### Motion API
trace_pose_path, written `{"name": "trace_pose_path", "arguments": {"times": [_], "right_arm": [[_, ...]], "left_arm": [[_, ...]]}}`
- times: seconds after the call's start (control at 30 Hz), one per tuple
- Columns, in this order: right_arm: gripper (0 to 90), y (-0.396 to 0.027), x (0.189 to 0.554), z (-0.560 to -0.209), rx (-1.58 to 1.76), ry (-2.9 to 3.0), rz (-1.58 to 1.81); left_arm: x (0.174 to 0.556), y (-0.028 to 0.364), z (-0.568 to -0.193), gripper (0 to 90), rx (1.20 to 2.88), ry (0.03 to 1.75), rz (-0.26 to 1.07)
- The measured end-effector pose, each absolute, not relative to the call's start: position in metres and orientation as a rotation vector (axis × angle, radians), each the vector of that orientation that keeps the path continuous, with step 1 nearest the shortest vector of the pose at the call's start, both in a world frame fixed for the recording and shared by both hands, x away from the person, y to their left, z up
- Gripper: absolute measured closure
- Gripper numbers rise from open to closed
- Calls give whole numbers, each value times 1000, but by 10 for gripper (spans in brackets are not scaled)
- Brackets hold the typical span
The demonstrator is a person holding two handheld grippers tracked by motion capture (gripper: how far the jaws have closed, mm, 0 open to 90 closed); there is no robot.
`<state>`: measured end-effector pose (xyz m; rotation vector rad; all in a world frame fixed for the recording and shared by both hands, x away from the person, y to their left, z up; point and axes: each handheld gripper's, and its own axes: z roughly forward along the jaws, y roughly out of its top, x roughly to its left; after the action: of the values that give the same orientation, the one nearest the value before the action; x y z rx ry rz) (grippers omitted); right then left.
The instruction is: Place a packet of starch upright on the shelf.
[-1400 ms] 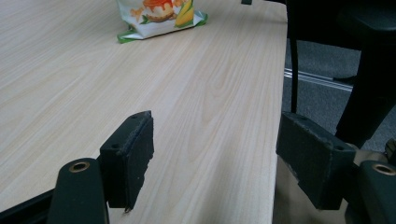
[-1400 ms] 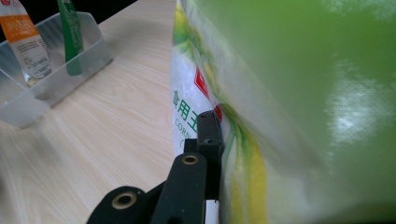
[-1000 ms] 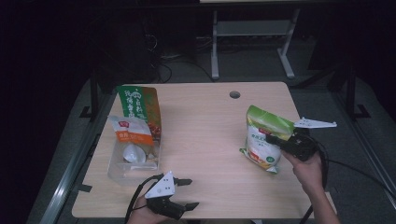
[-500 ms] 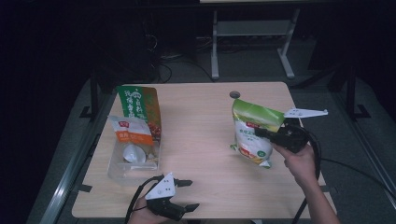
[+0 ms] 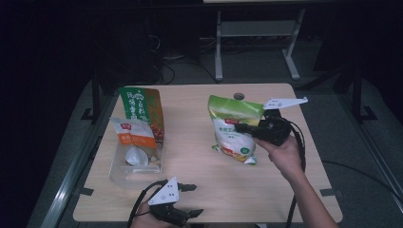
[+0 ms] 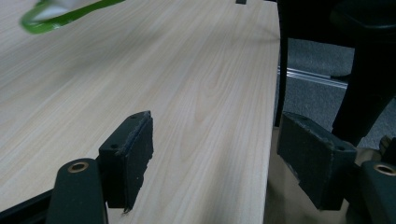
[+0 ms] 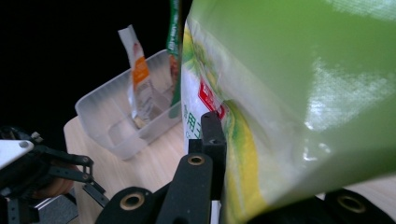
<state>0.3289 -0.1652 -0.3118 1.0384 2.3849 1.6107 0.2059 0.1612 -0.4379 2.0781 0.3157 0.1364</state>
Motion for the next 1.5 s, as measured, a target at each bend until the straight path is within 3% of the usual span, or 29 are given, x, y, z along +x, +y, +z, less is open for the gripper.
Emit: {"name": "trace_pose_path", "arguments": {"times": [0.67, 1.5], "right_arm": [[900, -87, 337, -287, 823, 2493, 1694], [900, -24, 336, -273, 665, 2581, 1746]], "left_arm": [[204, 161, -437, 267, 2070, 302, 144], [198, 161, -437, 268, 2065, 291, 135]]}}
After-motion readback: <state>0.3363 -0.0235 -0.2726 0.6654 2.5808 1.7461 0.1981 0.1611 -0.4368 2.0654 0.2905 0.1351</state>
